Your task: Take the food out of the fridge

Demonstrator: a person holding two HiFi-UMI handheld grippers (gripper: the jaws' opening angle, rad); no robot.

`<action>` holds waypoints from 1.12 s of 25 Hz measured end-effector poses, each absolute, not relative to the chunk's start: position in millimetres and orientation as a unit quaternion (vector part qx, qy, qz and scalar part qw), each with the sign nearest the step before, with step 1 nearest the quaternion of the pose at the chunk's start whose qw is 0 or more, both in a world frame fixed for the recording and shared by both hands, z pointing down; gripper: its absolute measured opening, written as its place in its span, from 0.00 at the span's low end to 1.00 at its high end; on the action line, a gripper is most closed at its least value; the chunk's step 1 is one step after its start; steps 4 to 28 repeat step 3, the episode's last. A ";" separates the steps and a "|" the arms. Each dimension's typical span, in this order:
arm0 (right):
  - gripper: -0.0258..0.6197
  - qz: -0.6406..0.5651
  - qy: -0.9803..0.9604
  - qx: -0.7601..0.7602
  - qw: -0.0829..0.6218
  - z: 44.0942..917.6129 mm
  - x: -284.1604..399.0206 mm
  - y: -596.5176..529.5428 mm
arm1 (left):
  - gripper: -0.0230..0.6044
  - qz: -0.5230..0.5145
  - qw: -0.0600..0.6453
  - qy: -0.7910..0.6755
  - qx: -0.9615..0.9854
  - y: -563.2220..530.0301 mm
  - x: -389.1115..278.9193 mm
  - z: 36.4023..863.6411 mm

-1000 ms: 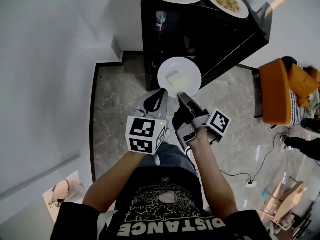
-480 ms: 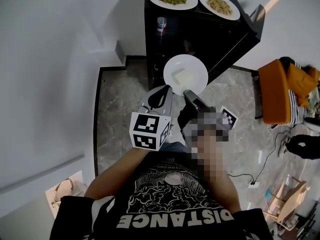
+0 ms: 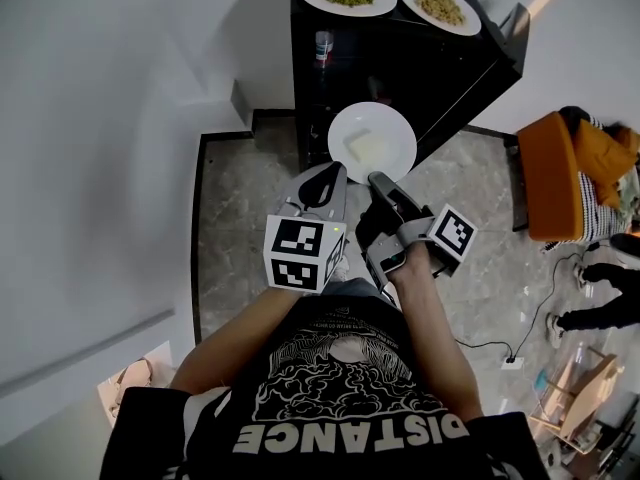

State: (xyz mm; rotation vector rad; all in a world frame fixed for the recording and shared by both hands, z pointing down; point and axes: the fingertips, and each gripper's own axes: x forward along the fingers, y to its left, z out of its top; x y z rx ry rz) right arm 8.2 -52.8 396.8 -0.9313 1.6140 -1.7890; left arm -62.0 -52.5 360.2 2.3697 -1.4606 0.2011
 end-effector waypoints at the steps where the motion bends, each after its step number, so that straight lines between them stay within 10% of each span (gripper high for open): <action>1: 0.06 -0.666 0.601 -0.346 0.275 397.0 7.6 -52.8 | 0.04 0.071 0.175 -0.515 0.836 -52.5 -62.5 360.5; 28: 0.06 -0.666 0.601 -0.346 0.275 397.3 6.5 -52.7 | 0.04 0.071 0.176 -0.515 0.836 -52.5 -63.2 361.0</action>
